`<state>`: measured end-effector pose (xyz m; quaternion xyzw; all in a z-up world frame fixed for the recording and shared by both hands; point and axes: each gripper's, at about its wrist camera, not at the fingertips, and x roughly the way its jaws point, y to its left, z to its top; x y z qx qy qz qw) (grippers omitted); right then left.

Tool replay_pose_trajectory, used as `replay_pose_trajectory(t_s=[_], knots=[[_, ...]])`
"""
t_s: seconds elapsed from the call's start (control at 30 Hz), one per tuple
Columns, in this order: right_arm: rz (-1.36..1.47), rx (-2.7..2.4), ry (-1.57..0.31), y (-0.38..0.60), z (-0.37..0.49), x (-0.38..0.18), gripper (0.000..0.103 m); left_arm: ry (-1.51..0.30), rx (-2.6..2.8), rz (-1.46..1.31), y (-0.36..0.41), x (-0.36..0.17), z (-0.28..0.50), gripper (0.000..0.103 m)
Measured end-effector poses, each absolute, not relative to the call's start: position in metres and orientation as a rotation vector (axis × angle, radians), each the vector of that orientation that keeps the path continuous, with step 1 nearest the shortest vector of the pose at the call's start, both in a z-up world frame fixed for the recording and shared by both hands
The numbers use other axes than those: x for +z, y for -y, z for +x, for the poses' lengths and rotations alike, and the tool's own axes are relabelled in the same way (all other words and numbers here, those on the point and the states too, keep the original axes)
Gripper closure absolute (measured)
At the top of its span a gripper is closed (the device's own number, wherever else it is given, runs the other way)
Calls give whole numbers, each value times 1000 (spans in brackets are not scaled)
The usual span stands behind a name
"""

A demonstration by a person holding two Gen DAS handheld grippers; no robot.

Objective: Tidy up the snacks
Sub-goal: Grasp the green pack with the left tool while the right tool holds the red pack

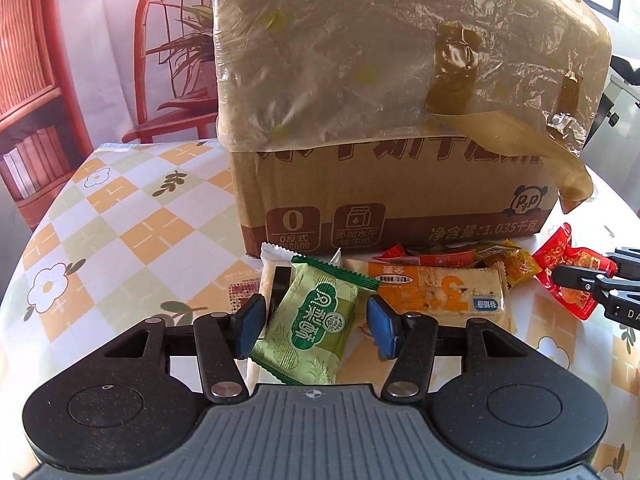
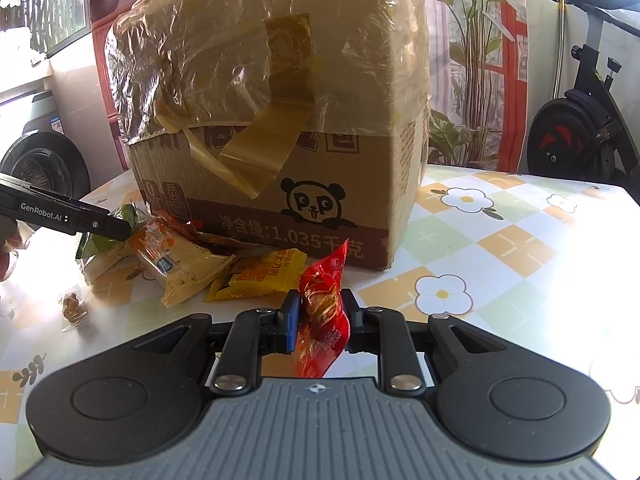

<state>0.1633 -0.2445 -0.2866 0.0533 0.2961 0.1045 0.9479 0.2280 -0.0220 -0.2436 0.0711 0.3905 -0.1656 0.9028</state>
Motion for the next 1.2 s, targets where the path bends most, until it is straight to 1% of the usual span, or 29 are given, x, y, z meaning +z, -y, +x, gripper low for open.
replay_pose_trajectory(t_s=[0.07,0.1,0.13,0.17,0.53,0.87,1.0,1.2], knots=[[108,214,-602,245,163,-287,81,-810,-338,160,22,-244,227,45],[108,213,-603,245,163,-287,81,-809,-335,164,22,-244,227,48],[108,213,-603,245,163,-287,81,-804,-330,167,23,-243,225,61],[109,213,-603,245,163,-287,81,-802,-331,165,23,-242,224,63],[111,215,-603,245,163,-287,81,-774,-314,26,13,-233,184,64],[109,227,-601,245,160,-284,82,-698,-302,-45,9,-208,159,64],[109,223,-590,250,153,-273,82,-664,-300,-70,7,-197,156,64],[178,201,-501,263,134,-240,82,-618,-325,-80,13,-183,157,64]])
